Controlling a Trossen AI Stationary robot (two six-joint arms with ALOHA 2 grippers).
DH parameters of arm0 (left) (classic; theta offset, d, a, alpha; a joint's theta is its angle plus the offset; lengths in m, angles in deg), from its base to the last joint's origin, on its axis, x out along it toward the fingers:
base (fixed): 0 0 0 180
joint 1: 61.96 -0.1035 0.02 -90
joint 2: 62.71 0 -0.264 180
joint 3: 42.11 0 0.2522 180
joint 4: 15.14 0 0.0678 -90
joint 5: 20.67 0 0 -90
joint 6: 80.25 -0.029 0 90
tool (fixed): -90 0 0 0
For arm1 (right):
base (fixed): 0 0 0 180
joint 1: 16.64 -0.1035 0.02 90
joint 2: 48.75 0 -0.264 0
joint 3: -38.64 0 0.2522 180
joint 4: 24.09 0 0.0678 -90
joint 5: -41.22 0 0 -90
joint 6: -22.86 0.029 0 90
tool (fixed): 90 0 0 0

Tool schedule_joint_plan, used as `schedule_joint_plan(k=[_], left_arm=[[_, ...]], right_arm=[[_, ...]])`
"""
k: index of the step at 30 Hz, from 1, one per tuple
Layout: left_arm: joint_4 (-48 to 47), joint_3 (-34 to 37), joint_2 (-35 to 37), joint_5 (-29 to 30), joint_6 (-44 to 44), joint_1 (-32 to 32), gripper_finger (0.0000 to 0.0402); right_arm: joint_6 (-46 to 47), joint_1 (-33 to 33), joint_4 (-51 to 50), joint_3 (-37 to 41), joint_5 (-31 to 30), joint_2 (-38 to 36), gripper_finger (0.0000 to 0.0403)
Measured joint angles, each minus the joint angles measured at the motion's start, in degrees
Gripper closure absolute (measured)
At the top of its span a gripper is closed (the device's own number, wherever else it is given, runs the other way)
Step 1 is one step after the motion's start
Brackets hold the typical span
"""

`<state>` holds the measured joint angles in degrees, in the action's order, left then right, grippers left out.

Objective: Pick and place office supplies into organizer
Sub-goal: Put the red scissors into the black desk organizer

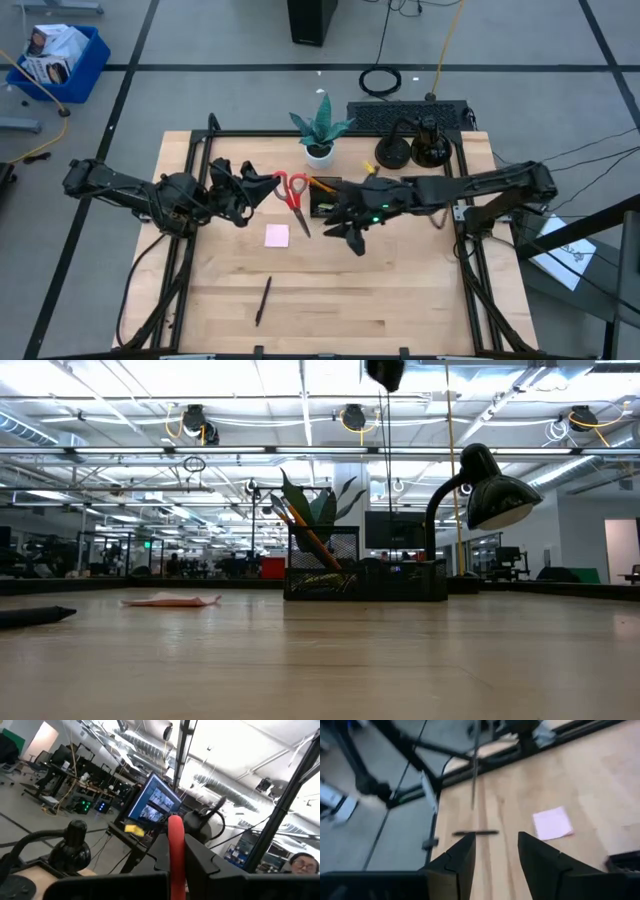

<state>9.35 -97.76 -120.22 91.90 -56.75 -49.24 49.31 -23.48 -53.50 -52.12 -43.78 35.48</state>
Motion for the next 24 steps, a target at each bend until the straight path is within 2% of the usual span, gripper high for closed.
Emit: schedule_joint_plan(k=[7,13,19,24], left_arm=[[-3.93,0.0,0.08,3.44,-1.75,-2.95,0.0386],[-4.68,-0.02,-1.44,4.02,-1.51,-7.04,0.0373],[-4.29,-0.06,-4.52,4.17,-1.97,-11.89,0.0387],[-3.7,-0.07,-8.8,4.5,-1.92,-15.41,0.0382]], right_arm=[[5.91,-1.16,11.43,16.71,-9.29,-14.45,0.0267],[10.06,-1.15,30.76,33.49,-9.46,-27.29,0.0264],[12.8,-1.15,53.01,46.54,-9.46,-36.64,0.0268],[13.85,-1.15,56.89,50.5,-9.46,-40.42,0.0265]])
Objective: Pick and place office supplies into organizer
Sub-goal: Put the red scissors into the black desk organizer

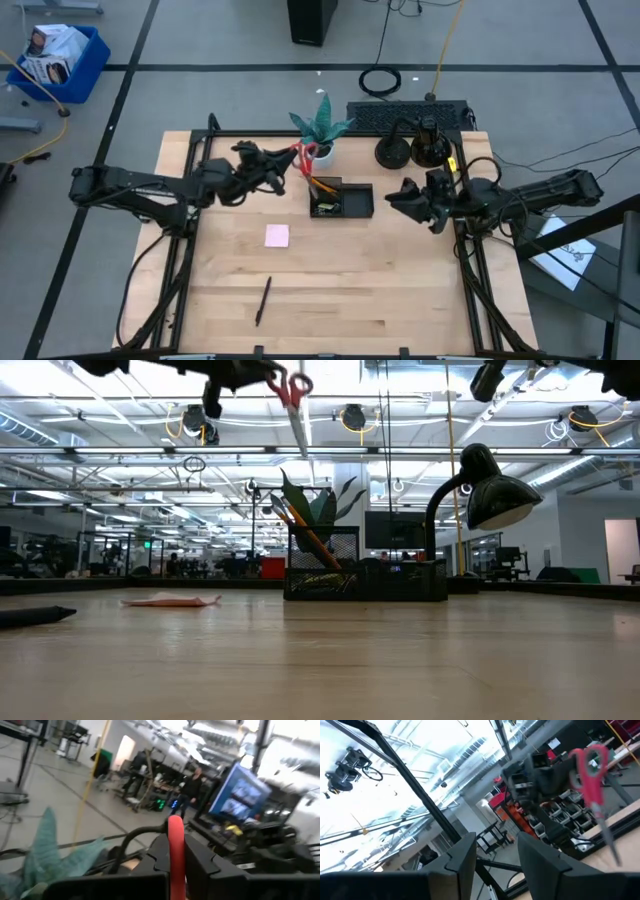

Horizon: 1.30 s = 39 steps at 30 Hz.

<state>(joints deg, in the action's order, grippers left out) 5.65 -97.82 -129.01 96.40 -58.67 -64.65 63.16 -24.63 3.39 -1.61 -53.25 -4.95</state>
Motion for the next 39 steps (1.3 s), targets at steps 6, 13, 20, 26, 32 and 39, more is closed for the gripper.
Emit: schedule_joint_plan(k=[6,13,20,26,32,39], left_arm=[[1.99,0.01,-6.13,3.1,0.28,-3.09,0.0381],[11.39,0.02,-14.26,6.05,0.25,-5.67,0.0375],[17.08,0.02,-20.48,2.49,-1.66,-7.07,0.0384],[19.73,0.02,-24.83,1.4,-3.27,-7.2,0.0372],[22.11,0.02,-29.22,1.38,-3.31,-7.2,0.0379],[33.26,-0.01,-36.17,1.34,-1.06,-6.91,0.0376]], right_arm=[[0.49,0.0,0.21,0.16,0.13,-0.83,0.0268],[4.03,0.02,0.08,0.16,4.75,-0.87,0.0267],[6.99,0.0,0.12,0.16,6.49,-1.2,0.0265],[8.72,0.0,-0.04,0.16,7.78,-1.24,0.0268],[10.85,0.0,-0.49,0.16,7.76,-1.24,0.0266],[12.5,0.0,-2.98,0.16,7.76,-1.24,0.0266]])
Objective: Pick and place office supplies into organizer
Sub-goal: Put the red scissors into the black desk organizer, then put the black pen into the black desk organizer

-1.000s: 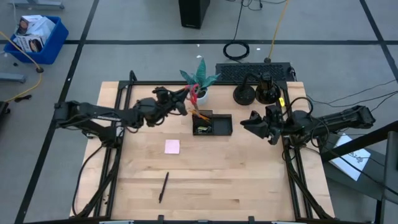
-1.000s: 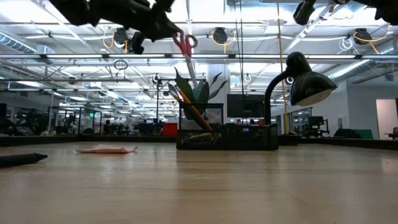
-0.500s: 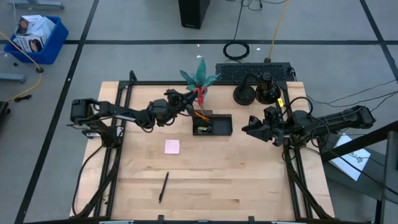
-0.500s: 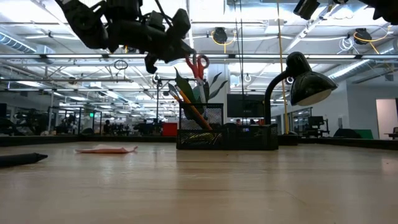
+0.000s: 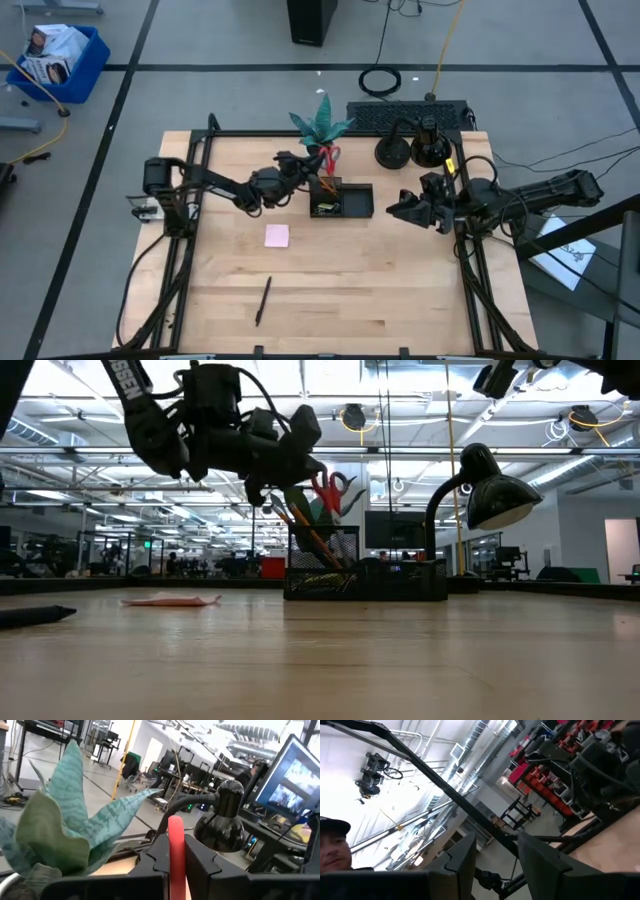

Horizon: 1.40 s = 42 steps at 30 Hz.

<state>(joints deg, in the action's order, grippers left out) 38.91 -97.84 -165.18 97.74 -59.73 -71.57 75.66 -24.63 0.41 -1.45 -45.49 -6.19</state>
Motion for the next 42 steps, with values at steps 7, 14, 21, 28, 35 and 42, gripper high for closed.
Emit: schedule_joint_plan(k=[7,14,21,28,35,42], left_arm=[[-0.98,-0.67,-3.39,0.57,-1.15,2.03,0.038],[-1.14,-0.77,-5.41,1.83,-0.19,2.62,0.036],[3.41,-0.58,-5.36,0.56,3.7,2.8,0.0314],[10.52,-0.64,-5.25,0.03,6.19,3.4,0.023],[9.14,-0.62,0.03,-0.01,8.69,6.45,0.0183],[-16.88,-0.71,16.89,1.62,12.31,14.06,0.0209]], right_arm=[[0.54,0.0,-0.39,0.0,0.02,0.0,0.0268],[1.61,0.0,-0.9,-0.02,0.02,-0.04,0.0267],[0.88,0.02,-1.02,-0.02,0.04,-0.04,0.0266],[-0.05,0.01,-2.02,-0.02,0.04,-0.02,0.0268],[-2.35,0.07,-2.24,-0.02,1.52,-0.01,0.0268],[-6.94,0.05,-3.7,-0.04,1.45,-0.02,0.0266]])
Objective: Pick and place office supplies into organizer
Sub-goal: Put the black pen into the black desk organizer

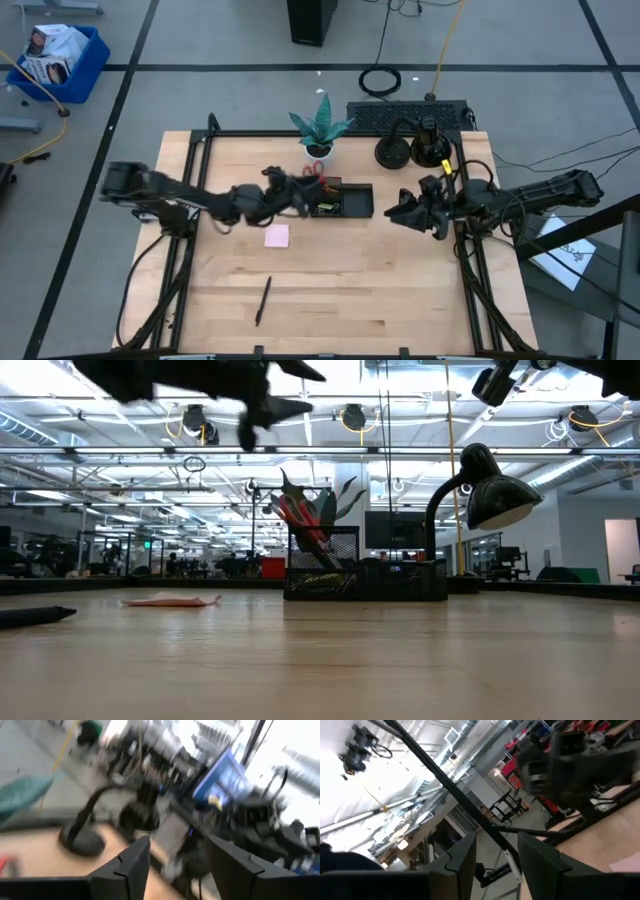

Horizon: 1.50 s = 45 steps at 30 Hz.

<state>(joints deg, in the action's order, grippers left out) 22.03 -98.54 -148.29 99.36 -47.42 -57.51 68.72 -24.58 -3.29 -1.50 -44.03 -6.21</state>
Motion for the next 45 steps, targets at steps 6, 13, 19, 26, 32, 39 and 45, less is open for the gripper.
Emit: schedule_joint_plan(k=[6,13,19,26,32,39,45], left_arm=[[-24.35,0.02,11.96,4.17,9.29,7.46,0.023],[-40.85,0.02,17.2,3.33,25.72,17.01,0.0231],[-46.24,0.04,15.86,1.61,44.07,25.68,0.0231],[-53.92,0.01,15.77,1.05,61.1,34.21,0.0231],[-63.37,0.02,13.78,-8.46,86.34,40.04,0.0231],[-64.39,-5.25,-0.13,-20.5,95.98,42.16,0.0232],[-73.8,-14.15,-8.17,-21.86,96.61,41.06,0.0232]], right_arm=[[-1.59,0.51,-3.66,0.0,-2.25,0.02,0.0268],[-3.62,0.49,-7.22,0.0,-5.63,0.12,0.0267],[0.68,0.19,-8.15,0.0,-9.39,2.38,0.0266],[2.65,0.04,-7.94,0.0,-9.24,5.13,0.0268],[-3.05,0.84,-8.52,0.0,-9.15,7.05,0.0266],[-12.0,0.82,-11.59,0.02,-9.17,7.19,0.027],[-15.05,0.82,-11.73,0.02,-9.19,7.19,0.0271]])
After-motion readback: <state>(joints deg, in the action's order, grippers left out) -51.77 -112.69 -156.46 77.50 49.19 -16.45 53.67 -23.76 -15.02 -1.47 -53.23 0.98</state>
